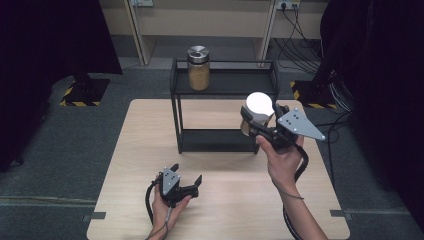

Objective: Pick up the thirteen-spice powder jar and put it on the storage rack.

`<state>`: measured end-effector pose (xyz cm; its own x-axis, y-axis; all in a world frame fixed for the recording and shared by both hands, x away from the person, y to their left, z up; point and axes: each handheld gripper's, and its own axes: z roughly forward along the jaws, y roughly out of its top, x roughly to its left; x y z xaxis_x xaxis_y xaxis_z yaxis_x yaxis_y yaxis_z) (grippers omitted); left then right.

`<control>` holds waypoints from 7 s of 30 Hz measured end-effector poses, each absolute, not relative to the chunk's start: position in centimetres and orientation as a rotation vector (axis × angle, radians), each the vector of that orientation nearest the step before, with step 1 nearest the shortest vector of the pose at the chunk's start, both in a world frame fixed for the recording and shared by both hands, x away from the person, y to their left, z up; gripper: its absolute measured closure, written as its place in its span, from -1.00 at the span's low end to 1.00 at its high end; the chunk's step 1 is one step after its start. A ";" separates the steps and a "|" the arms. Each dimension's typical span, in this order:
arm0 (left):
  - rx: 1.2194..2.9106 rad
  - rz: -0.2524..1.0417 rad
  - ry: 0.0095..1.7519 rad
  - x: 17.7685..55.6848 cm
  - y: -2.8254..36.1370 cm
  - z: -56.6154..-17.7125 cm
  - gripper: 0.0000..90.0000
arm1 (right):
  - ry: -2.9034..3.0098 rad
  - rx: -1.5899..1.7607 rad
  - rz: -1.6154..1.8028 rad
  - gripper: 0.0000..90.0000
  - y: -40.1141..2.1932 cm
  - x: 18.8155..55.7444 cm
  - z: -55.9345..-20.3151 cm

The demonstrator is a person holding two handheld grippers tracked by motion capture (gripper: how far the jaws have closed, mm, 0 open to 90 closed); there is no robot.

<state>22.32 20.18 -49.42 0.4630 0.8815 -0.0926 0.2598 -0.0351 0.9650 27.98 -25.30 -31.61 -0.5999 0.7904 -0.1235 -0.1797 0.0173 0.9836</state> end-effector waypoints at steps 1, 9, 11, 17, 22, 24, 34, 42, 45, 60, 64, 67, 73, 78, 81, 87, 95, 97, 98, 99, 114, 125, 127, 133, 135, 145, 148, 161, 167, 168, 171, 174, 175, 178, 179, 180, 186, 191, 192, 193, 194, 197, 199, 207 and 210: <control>1.568 0.678 1.025 22.3 20.2 -49.4 -0.93 | 1.563 0.638 1.687 -0.32 -25.3 28.4 -31.0; 1.568 0.677 1.024 22.3 20.2 -49.4 -0.93 | 1.562 0.641 1.692 -0.32 -25.1 29.7 -29.0; 1.568 0.676 1.024 22.4 20.2 -49.4 -0.93 | 1.560 0.641 1.692 -0.32 -25.0 30.0 -28.7; 1.569 0.679 1.021 22.3 20.2 -49.4 -0.93 | 1.565 0.641 1.694 -0.32 -24.9 30.6 -27.8; 1.568 0.677 1.023 22.3 20.2 -49.4 -0.93 | 1.562 0.651 1.709 -0.32 -24.9 31.3 -27.0; 1.569 0.677 1.022 22.3 20.2 -49.4 -0.93 | 1.557 0.654 1.719 -0.32 -24.9 31.6 -26.6; 1.572 0.677 1.018 22.3 20.2 -49.4 -0.93 | 1.569 0.664 1.701 -0.32 -24.1 33.7 -24.3; 1.574 0.674 1.017 22.4 20.2 -49.4 -0.93 | 1.572 0.696 1.679 -0.32 -23.4 35.3 -23.4; 1.578 0.673 1.016 22.4 20.2 -49.3 -0.93 | 1.580 0.706 1.667 -0.32 -23.1 35.9 -23.0; 1.582 0.667 1.015 22.5 20.3 -49.3 -0.93 | 1.602 0.766 1.653 -0.32 -22.6 37.8 -22.8; 1.585 0.672 1.011 22.5 20.2 -49.3 -0.93 | 1.605 0.790 1.677 -0.32 -22.8 38.3 -22.8; 1.583 0.670 1.011 22.5 20.3 -49.3 -0.93 | 1.608 0.814 1.690 -0.32 -22.8 38.6 -22.7; 1.586 0.666 1.015 22.6 20.3 -49.2 -0.93 | 1.617 0.810 1.697 -0.32 -22.9 38.9 -22.7; 1.586 0.666 1.016 22.6 20.3 -49.2 -0.93 | 1.623 0.813 1.697 -0.32 -23.0 39.0 -22.6; 1.584 0.668 1.015 22.5 20.3 -49.3 -0.93 | 1.623 0.812 1.701 -0.32 -23.1 38.9 -22.6; 1.586 0.666 1.017 22.6 20.3 -49.2 -0.93 | 1.621 0.812 1.705 -0.34 -23.1 39.0 -22.6; 1.589 0.667 1.015 22.6 20.3 -49.2 -0.93 | 1.589 0.828 1.744 -0.88 -23.1 38.8 -22.7; 1.587 0.667 1.015 22.6 20.3 -49.2 -0.93 | 1.572 0.828 1.735 -0.96 -23.0 38.4 -22.7; 1.587 0.666 1.016 22.6 20.3 -49.2 -0.93 | 1.574 0.816 1.729 -0.96 -23.1 38.3 -22.6; 1.587 0.665 1.016 22.6 20.3 -49.2 -0.93 | 1.583 0.803 1.734 -0.96 -23.3 38.3 -22.5; 1.586 0.665 1.019 22.6 20.3 -49.2 -0.93 | 1.624 0.727 1.737 -0.97 -25.1 35.7 -22.7; 1.584 0.667 1.021 22.6 20.2 -49.2 -0.93 | 1.628 0.737 1.743 -0.97 -26.2 34.3 -24.0; 1.583 0.666 1.021 22.6 20.3 -49.2 -0.93 | 1.629 0.741 1.741 -0.96 -26.3 34.1 -24.2; 1.585 0.669 1.019 22.5 20.2 -49.2 -0.93 | 1.632 0.748 1.749 -0.96 -26.8 33.4 -24.9; 1.584 0.669 1.020 22.5 20.2 -49.2 -0.93 | 1.632 0.757 1.750 -0.96 -26.9 32.9 -25.2; 1.583 0.672 1.021 22.5 20.2 -49.3 -0.93 | 1.646 0.757 1.756 -0.96 -28.0 31.2 -27.3; 1.580 0.675 1.020 22.4 20.1 -49.3 -0.93 | 1.656 0.748 1.747 -0.96 -28.3 30.5 -28.0; 1.578 0.679 1.020 22.4 20.1 -49.3 -0.93 | 1.662 0.734 1.753 -0.96 -29.4 28.7 -29.9; 1.577 0.679 1.023 22.3 20.0 -49.3 -0.93 | 1.678 0.735 1.741 -0.96 -29.8 27.8 -31.6; 1.570 0.688 1.029 22.2 19.9 -49.4 -0.93 | 1.678 0.740 1.744 -0.96 -29.9 27.7 -31.9; 1.567 0.686 1.030 22.2 20.0 -49.4 -0.93 | 1.678 0.749 1.756 -0.96 -30.3 27.4 -32.7; 1.563 0.682 1.036 22.2 20.0 -49.4 -0.93 | 1.672 0.752 1.763 -0.96 -30.6 27.2 -33.4; 1.563 0.682 1.037 22.2 20.0 -49.4 -0.93 | 1.674 0.755 1.765 -0.96 -30.8 27.2 -33.6; 1.566 0.686 1.033 22.2 19.9 -49.4 -0.93 | 1.673 0.764 1.773 -0.97 -31.2 27.2 -34.2; 1.567 0.687 1.033 22.2 19.9 -49.4 -0.93 | 1.673 0.764 1.773 -0.97 -31.4 27.1 -34.4; 1.567 0.687 1.034 22.2 19.9 -49.4 -0.93 | 1.675 0.767 1.772 -0.97 -31.4 27.1 -34.5; 1.565 0.687 1.036 22.2 19.9 -49.4 -0.93 | 1.694 0.793 1.762 -0.97 -32.0 26.9 -36.2; 1.565 0.685 1.037 22.2 20.0 -49.4 -0.93 | 1.717 0.816 1.739 -0.97 -32.4 26.6 -37.6; 1.565 0.685 1.037 22.2 20.0 -49.4 -0.93 | 1.723 0.822 1.737 -0.97 -32.4 26.5 -37.9; 1.566 0.686 1.037 22.2 20.0 -49.4 -0.93 | 1.726 0.824 1.736 -0.97 -32.5 26.4 -38.1; 1.565 0.687 1.036 22.2 19.9 -49.4 -0.93 | 1.727 0.826 1.733 -0.97 -32.6 26.4 -38.4; 1.566 0.688 1.036 22.2 19.9 -49.4 -0.93 | 1.734 0.834 1.732 -0.97 -32.7 26.2 -38.9; 1.566 0.688 1.037 22.2 19.9 -49.4 -0.93 | 1.741 0.835 1.725 -0.97 -32.8 26.2 -39.1; 1.566 0.688 1.035 22.2 19.9 -49.4 -0.93 | 1.809 0.871 1.686 -0.97 -32.9 26.0 -41.1; 1.568 0.688 1.036 22.2 19.9 -49.3 -0.93 | 1.833 0.904 1.682 -0.97 -33.0 26.0 -42.0</control>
<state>22.19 19.89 -49.34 0.4525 0.8874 -0.0884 0.2622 -0.0377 0.9643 26.03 -32.99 -41.99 -0.6611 0.7461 0.0794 0.1429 0.0214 0.9895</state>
